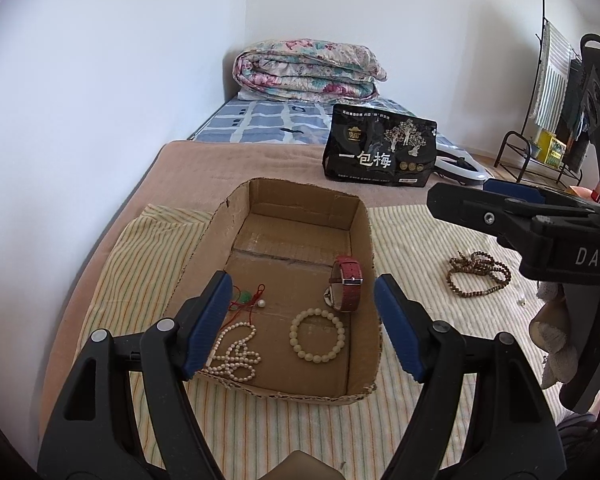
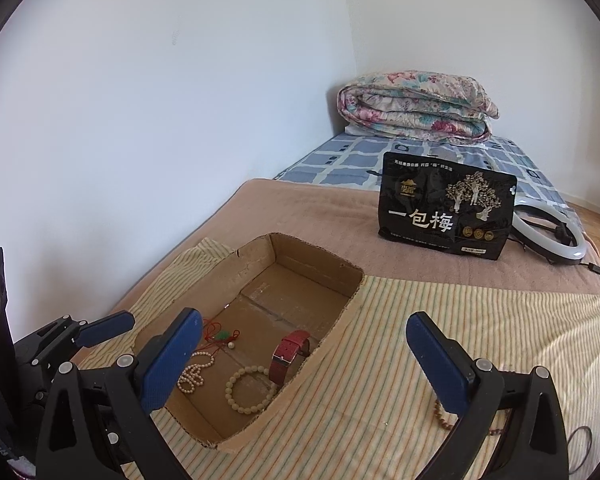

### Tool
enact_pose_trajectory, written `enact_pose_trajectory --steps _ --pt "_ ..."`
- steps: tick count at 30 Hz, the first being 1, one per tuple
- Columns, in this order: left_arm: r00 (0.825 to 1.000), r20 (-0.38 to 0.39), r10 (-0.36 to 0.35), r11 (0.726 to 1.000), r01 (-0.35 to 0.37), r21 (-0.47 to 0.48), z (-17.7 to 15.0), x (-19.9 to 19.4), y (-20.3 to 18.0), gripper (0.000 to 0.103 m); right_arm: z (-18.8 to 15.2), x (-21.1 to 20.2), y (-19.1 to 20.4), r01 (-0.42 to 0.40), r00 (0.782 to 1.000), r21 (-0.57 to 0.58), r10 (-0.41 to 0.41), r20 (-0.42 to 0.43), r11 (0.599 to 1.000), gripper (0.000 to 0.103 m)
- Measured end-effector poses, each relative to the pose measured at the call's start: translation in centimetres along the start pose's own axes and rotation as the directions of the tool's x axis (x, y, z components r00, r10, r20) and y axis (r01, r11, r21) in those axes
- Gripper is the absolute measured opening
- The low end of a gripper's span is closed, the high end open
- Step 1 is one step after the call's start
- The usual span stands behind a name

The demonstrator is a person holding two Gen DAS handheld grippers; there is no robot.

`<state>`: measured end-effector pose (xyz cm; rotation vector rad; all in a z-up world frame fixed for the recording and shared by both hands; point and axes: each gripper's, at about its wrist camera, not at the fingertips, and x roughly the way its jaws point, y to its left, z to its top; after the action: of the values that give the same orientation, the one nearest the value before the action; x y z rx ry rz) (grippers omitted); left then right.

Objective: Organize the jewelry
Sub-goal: 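Move both open tools toward the brown bead mala and black bangle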

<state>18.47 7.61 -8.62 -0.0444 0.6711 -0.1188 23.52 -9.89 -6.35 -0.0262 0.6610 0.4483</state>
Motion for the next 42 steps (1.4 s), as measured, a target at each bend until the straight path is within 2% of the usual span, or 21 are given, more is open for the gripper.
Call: enact_pose_trajectory --steps 15,21,30,42 --pt "0.999 0.026 -0.039 0.999 0.038 0.039 0.6 -1.5 -4.1 0.076 -0.9 -5.1 -4.6 0.044 0.998 0.050 -0.047 0.041 0.998 0.103" --pt "0.998 0.019 -0.063 0.997 0.062 0.048 0.8 -1.2 -5.8 0.076 -2.0 -7.8 -7.2 0.088 0.995 0.062 -0.091 0.048 0.994 0.103" --pt "0.994 0.001 -0.107 0.991 0.107 0.079 0.8 -0.4 -9.3 0.076 -4.0 -10.9 -12.3 0.174 0.983 0.093 -0.179 0.042 0.980 0.103" --pt "0.984 -0.044 -0.170 0.974 0.175 0.145 0.6 2.0 -14.7 0.076 -7.3 -14.6 -20.2 0.290 0.955 0.184 -0.297 0.012 0.939 0.103"
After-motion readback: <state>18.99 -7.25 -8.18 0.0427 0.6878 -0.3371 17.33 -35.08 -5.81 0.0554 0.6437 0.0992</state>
